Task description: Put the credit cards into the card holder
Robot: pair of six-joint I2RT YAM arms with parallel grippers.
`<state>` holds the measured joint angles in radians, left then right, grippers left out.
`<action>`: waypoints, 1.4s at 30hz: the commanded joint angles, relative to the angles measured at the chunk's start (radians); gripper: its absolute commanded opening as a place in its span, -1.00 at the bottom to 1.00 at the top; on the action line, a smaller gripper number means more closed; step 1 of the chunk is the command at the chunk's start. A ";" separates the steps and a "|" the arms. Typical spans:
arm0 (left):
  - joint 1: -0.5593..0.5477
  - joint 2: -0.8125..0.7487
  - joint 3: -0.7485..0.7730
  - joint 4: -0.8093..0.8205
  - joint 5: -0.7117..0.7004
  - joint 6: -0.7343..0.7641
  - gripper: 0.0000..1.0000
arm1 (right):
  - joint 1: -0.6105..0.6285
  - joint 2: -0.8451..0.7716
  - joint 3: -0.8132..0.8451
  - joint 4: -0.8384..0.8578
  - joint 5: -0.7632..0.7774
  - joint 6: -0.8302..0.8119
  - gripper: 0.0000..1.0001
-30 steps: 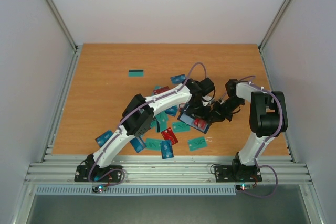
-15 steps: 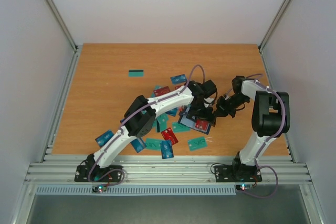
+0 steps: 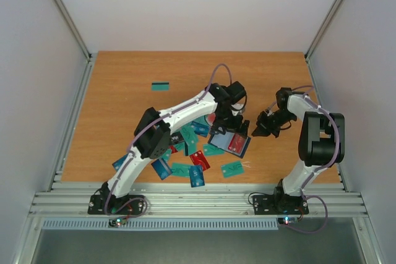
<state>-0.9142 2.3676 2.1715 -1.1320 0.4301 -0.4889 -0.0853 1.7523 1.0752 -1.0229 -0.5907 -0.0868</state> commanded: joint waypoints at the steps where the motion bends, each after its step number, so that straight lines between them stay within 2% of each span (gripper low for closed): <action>1: 0.010 -0.090 -0.080 -0.022 -0.020 0.061 0.98 | -0.007 -0.061 -0.004 -0.021 -0.013 0.022 -0.91; 7: 0.023 -0.107 -0.187 0.005 -0.042 0.099 0.88 | -0.006 -0.106 -0.084 0.034 -0.096 0.049 -0.90; 15: 0.030 -0.070 -0.212 0.026 -0.058 0.099 0.87 | 0.002 -0.110 -0.184 0.121 -0.172 0.077 -0.89; 42: 0.031 -0.027 -0.248 0.077 -0.032 0.066 0.86 | 0.004 -0.029 -0.188 0.168 -0.205 0.067 -0.90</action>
<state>-0.8856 2.3100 1.9240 -1.0977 0.3843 -0.4149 -0.0841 1.7065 0.8875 -0.8627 -0.7780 -0.0174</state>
